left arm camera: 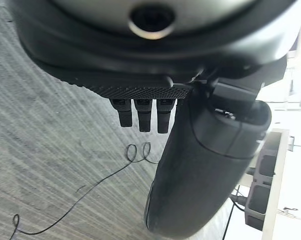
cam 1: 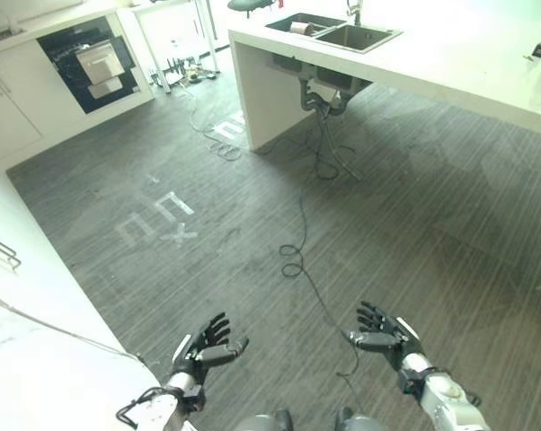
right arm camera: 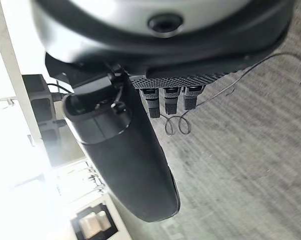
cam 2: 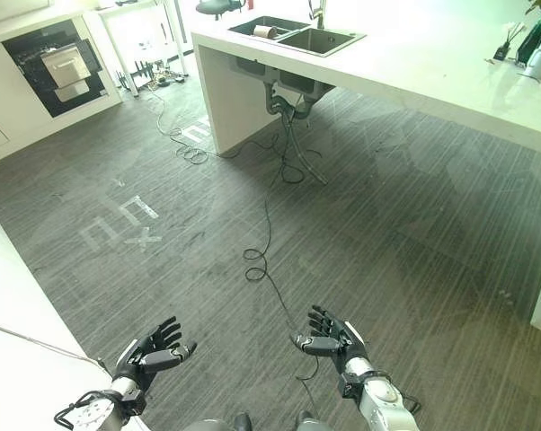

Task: Place the dishes in the dishwasher.

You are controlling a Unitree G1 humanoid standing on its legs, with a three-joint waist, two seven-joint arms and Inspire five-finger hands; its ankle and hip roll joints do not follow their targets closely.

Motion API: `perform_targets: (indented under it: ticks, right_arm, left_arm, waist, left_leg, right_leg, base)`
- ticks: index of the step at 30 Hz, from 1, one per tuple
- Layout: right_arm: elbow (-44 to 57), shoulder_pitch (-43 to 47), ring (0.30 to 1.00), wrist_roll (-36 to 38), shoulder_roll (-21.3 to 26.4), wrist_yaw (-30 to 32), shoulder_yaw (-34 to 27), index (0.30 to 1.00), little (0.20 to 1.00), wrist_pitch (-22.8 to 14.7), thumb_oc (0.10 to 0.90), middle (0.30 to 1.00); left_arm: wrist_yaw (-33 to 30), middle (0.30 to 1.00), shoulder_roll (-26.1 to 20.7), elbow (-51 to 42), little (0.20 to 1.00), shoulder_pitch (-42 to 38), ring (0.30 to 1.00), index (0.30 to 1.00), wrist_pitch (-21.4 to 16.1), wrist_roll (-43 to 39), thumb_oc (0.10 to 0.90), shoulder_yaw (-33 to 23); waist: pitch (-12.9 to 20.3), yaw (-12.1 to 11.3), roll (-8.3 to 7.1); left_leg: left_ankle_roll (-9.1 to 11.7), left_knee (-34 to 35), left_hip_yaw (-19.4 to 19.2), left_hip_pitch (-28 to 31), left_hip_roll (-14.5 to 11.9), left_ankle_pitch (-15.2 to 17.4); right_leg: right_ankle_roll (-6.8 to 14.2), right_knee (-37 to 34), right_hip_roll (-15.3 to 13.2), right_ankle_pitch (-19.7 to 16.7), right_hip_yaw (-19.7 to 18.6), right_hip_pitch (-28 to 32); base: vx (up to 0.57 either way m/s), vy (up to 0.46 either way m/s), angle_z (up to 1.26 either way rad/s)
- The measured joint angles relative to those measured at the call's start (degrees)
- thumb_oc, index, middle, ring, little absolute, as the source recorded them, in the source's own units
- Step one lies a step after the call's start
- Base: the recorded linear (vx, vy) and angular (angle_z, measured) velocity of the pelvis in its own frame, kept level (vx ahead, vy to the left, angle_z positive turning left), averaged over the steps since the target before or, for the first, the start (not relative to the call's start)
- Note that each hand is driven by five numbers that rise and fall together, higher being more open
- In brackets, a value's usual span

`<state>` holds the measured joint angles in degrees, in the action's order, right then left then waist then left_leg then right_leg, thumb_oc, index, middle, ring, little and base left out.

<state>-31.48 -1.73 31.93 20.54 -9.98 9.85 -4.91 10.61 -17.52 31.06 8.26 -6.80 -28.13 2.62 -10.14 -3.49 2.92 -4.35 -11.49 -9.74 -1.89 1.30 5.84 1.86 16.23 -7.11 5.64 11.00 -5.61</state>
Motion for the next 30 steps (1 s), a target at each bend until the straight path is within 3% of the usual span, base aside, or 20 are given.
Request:
perform_targets:
  ticks: [2,4,7,8,9,11,13,14,17,18,19,20,21,22,23,24,26,28,29,30]
  right_arm:
    - [0.00,-0.19,0.900,0.43,-0.12,0.44,-0.18,0.900,0.900,0.00,0.800,0.900]
    - [-0.67,-0.20,0.900,1.33,-0.83,1.08,-1.54,0.900,0.900,-0.43,0.800,0.900]
    - [-0.20,-0.10,0.900,2.03,-0.79,0.95,-0.87,0.900,0.900,-1.12,0.800,0.900]
    - [0.50,-0.48,0.900,2.04,-0.95,0.49,-0.83,0.900,0.900,-1.10,0.800,0.900]
    - [1.88,-2.83,0.900,2.04,-1.41,-0.23,-1.34,0.900,0.900,-1.00,0.800,0.900]
    - [0.96,-3.65,0.900,2.04,-1.47,-0.45,-1.91,0.900,0.900,-0.84,0.800,0.900]
    - [-0.50,-3.81,0.900,2.04,-1.59,-1.12,-3.72,0.900,0.900,-0.33,0.800,0.900]
    - [0.15,-3.85,0.900,2.05,-1.54,-1.65,-3.92,0.900,0.900,0.27,0.800,0.900]
    - [1.50,-2.93,0.900,2.05,-1.49,-2.01,-3.46,0.900,0.900,0.58,0.800,0.900]
    - [2.03,-1.55,0.900,2.04,-1.46,-1.99,-2.83,0.900,0.900,0.71,0.800,0.900]
    - [2.06,-1.03,0.900,2.04,-1.27,-1.92,-1.87,0.900,0.900,0.82,0.800,0.900]
    - [2.13,-0.20,0.900,1.99,-0.36,-1.64,0.58,0.900,0.900,0.95,0.800,0.900]
    - [1.95,0.71,0.900,1.95,0.47,-1.94,0.53,0.900,0.900,0.66,0.800,0.900]
    - [1.45,0.96,0.900,1.83,0.53,-1.92,-0.24,0.900,0.900,0.57,0.800,0.900]
    - [1.47,1.43,0.900,1.87,0.24,-1.66,-0.65,0.900,0.900,0.31,0.800,0.900]
    - [1.63,1.42,0.900,1.86,0.69,-1.66,-0.61,0.900,0.900,-0.10,0.800,0.900]
    - [1.66,2.38,0.900,1.85,1.09,-1.40,-0.53,0.900,0.900,-0.31,0.800,0.900]
    - [2.09,1.71,0.900,1.86,0.83,-0.72,0.59,0.900,0.900,-0.87,0.800,0.900]
    - [2.10,1.61,0.900,1.86,0.82,0.51,1.51,0.900,0.900,-0.86,0.800,0.900]
    - [2.03,1.65,0.900,1.87,0.88,0.94,1.53,0.900,0.900,-0.94,0.800,0.900]
  left_arm:
    - [0.19,0.900,0.05,0.01,0.900,-0.25,0.900,0.900,0.04,-0.76,0.800,0.07]
    - [1.03,0.900,0.10,0.08,0.900,-1.43,0.900,0.900,0.03,-0.76,0.800,0.39]
    - [0.97,0.900,-0.07,0.16,0.900,-2.69,0.900,0.900,-1.88,-0.77,0.800,2.93]
    - [0.96,0.900,-0.15,-0.12,0.900,-2.71,0.900,0.900,-2.11,-0.68,0.800,2.98]
    - [1.01,0.900,-1.22,-0.11,0.900,-3.49,0.900,0.900,-2.48,0.31,0.800,3.05]
    - [0.96,0.900,-1.53,0.37,0.900,-3.16,0.900,0.900,-2.49,0.33,0.800,3.42]
    - [0.89,0.900,-1.41,0.65,0.900,-2.04,0.900,0.900,-2.60,0.35,0.800,3.76]
    - [0.54,0.900,-1.43,0.23,0.900,0.57,0.900,0.900,-3.28,0.41,0.800,3.46]
    - [-0.90,0.900,-1.44,0.20,0.900,1.61,0.900,0.900,-3.40,0.52,0.800,3.52]
    - [-1.47,0.900,-1.44,0.20,0.900,1.61,0.900,0.900,-3.41,0.51,0.800,3.67]
    - [-1.55,0.900,-1.52,0.16,0.900,1.63,0.900,0.900,-3.46,0.50,0.800,3.74]
    - [-1.74,0.900,-1.38,-0.71,0.900,1.02,0.900,0.900,-4.74,0.22,0.800,3.82]
    - [-1.51,0.900,-1.24,-2.10,0.900,-0.12,0.900,0.900,-5.55,0.21,0.800,4.10]
    - [-1.18,0.900,-1.32,-3.21,0.900,-0.72,0.900,0.900,-6.41,0.20,0.800,4.04]
    - [-1.26,0.900,-1.42,-3.20,0.900,-0.80,0.900,0.900,-6.48,0.26,0.800,3.93]
    - [-1.26,0.900,-1.46,-3.46,0.900,-0.56,0.900,0.900,-6.49,0.25,0.800,3.81]
    - [-1.35,0.900,-1.22,-2.61,0.900,-0.25,0.900,0.900,-7.01,0.29,0.800,3.82]
    - [-1.46,0.900,-1.30,-1.19,0.900,1.41,0.900,0.900,-6.82,0.36,0.800,3.84]
    - [-1.42,0.900,-1.26,-1.92,0.900,2.54,0.900,0.900,-6.93,0.35,0.800,3.65]
    - [-1.20,0.900,-1.19,-2.08,0.900,2.90,0.900,0.900,-6.93,0.40,0.800,3.83]
  waist:
    - [-0.01,0.57,-0.02]
    - [-0.30,1.88,0.54]
    - [-3.24,2.28,0.71]
    - [-4.33,3.11,0.18]
    - [-6.30,5.13,-2.49]
    - [-6.60,6.04,-3.89]
    - [-7.04,6.39,-2.84]
    - [-6.96,6.40,-2.07]
    - [-6.66,6.15,-1.62]
    - [-6.49,6.38,-0.37]
    - [-6.46,6.45,0.56]
    - [-5.76,5.25,-1.29]
    - [-5.88,4.01,-1.90]
    - [-5.95,2.54,-1.79]
    - [-5.91,1.91,-1.89]
    - [-6.20,1.67,-2.30]
    - [-6.62,0.50,-1.94]
    - [-6.72,0.77,-1.96]
    - [-6.70,0.69,-2.19]
    - [-6.66,0.24,-1.87]
  left_leg:
    - [-0.89,-0.51,1.14,-0.28,0.51,0.89]
    - [-1.58,-2.68,4.07,-1.49,1.30,1.92]
    - [-4.39,-7.27,5.88,-1.90,2.90,4.52]
    - [-4.24,-7.56,6.36,-2.21,3.54,4.38]
    - [-4.31,-8.55,8.33,-3.31,6.61,4.54]
    - [-4.20,-8.82,8.34,-3.00,8.85,5.70]
    - [-4.37,-9.89,8.02,-2.35,9.16,6.82]
    - [-4.10,-9.57,8.07,-0.33,9.07,8.47]
    - [-3.37,-6.45,8.58,3.77,8.65,9.81]
    - [-2.98,-4.60,8.87,6.00,7.30,10.12]
    - [-0.78,-3.37,9.20,8.98,6.23,10.11]
    - [7.57,-22.10,8.67,2.90,7.57,3.42]
    - [9.38,-38.12,7.62,-7.51,7.39,-6.62]
    - [8.29,-50.04,4.97,-15.05,5.37,-7.66]
    - [7.32,-52.09,4.36,-19.91,4.11,-6.02]
    - [6.52,-47.71,5.76,-22.55,4.71,-4.53]
    - [3.67,-24.37,7.15,-22.29,5.35,-2.19]
    - [2.24,-7.63,6.62,-18.90,4.82,-3.48]
    - [2.44,3.90,7.50,-15.99,4.66,-3.61]
    - [3.37,6.27,8.91,-16.96,4.81,-4.11]
  right_leg:
    - [0.62,0.14,0.06,-0.15,0.80,0.99]
    - [3.60,2.63,-0.52,-1.55,2.09,0.64]
    - [6.29,24.24,-4.19,-2.55,0.64,-11.98]
    - [6.94,20.16,-2.65,-0.89,0.30,-13.24]
    - [6.21,6.88,-0.56,-0.95,-1.70,-14.92]
    - [6.13,6.06,-1.52,-2.44,-2.95,-18.02]
    - [4.14,4.33,-1.10,-4.29,-2.55,-19.00]
    - [1.31,5.19,-0.06,-4.45,-2.01,-17.77]
    - [-2.07,5.07,1.98,-5.28,-1.02,-13.19]
    - [-3.56,4.09,4.01,-6.20,-0.59,-11.87]
    - [-5.13,0.71,5.78,-7.23,0.05,-7.81]
    - [-8.75,-0.33,4.44,-3.71,-1.82,-2.85]
    - [-9.45,0.15,3.81,-2.13,-3.24,-2.25]
    - [-8.23,0.63,3.69,-2.07,-3.58,-1.48]
    - [-8.72,1.00,3.85,-0.30,-3.88,1.16]
    - [-8.79,1.35,3.92,2.48,-4.42,2.81]
    - [-6.49,2.24,4.54,5.56,-6.22,5.63]
    - [-4.32,1.17,5.22,7.97,-6.73,10.86]
    - [-3.77,-1.00,5.52,8.66,-7.41,13.71]
    - [-3.63,-2.18,5.59,9.41,-7.63,15.13]
  base:
    - [0.12,0.159,0.27]
    - [0.06,0.155,0.52]
    - [0.34,-0.027,0.01]
    - [0.83,-0.299,0.53]
    - [0.59,-0.229,0.75]
    - [0.42,-0.163,0.58]
    - [0.46,-0.211,0.13]
    - [0.56,-0.239,-0.16]
    - [0.45,-0.144,-0.12]
    - [0.39,-0.129,-0.11]
    - [0.55,-0.211,0.00]
    - [0.42,-0.169,0.02]
    - [0.46,-0.154,-0.22]
    - [0.35,-0.025,-0.35]
    - [0.47,0.017,-0.28]
    - [0.38,0.069,-0.18]
    - [0.48,0.199,-0.51]
    - [0.49,0.243,-0.37]
    - [0.42,0.205,-0.17]
    - [0.44,0.216,-0.24]
